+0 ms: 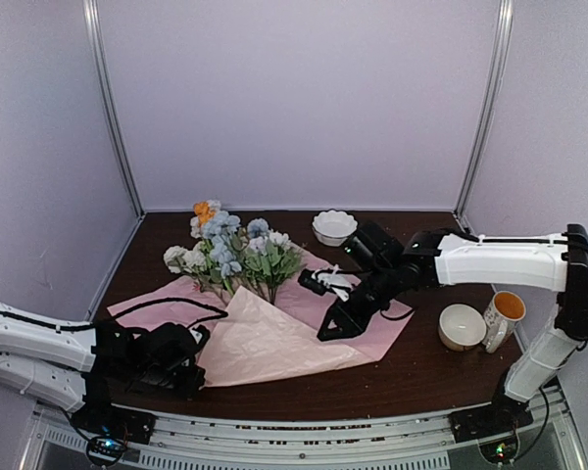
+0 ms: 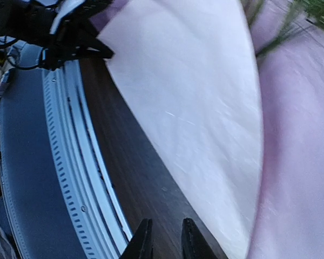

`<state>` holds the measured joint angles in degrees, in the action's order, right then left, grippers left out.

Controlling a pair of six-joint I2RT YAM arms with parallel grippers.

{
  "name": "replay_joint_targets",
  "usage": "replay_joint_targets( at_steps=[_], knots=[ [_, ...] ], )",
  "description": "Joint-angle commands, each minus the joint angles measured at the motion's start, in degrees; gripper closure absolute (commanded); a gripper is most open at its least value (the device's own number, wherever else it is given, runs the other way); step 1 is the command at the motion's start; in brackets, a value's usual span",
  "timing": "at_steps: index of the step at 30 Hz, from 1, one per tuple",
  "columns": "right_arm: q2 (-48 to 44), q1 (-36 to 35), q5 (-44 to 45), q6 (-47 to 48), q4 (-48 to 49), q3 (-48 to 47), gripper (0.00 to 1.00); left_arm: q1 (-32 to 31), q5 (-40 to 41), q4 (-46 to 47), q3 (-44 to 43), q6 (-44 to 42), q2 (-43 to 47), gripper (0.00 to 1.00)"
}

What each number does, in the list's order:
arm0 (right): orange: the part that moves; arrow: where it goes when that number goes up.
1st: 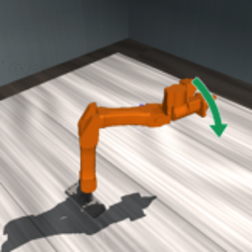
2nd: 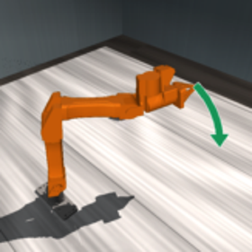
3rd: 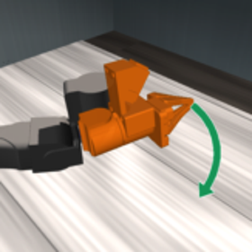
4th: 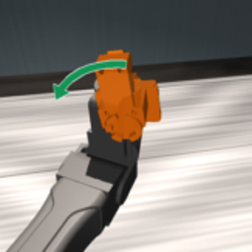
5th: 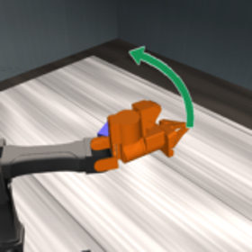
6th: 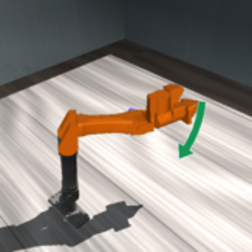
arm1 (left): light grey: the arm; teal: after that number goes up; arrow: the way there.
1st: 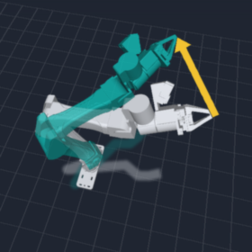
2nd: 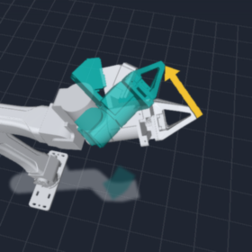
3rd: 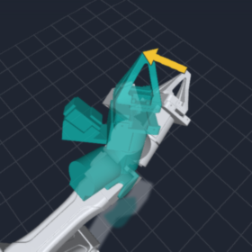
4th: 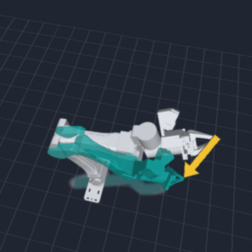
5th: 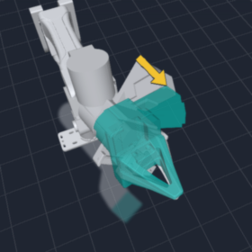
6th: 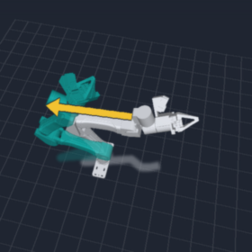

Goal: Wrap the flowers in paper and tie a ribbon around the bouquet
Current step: Press the fold line of the 1/4-folded wrapping paper.

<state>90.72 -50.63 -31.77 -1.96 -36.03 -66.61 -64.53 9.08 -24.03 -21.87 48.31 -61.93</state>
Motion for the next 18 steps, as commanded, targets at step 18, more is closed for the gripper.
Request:
replay_joint_targets(
  at_steps=[18],
  knots=[
    [34.1, -7.7, -5.6, -5.6, 8.0, -17.4, 0.91, 0.9, 1.7, -7.7, -1.9, 1.7, 4.4, 0.96]
  ],
)
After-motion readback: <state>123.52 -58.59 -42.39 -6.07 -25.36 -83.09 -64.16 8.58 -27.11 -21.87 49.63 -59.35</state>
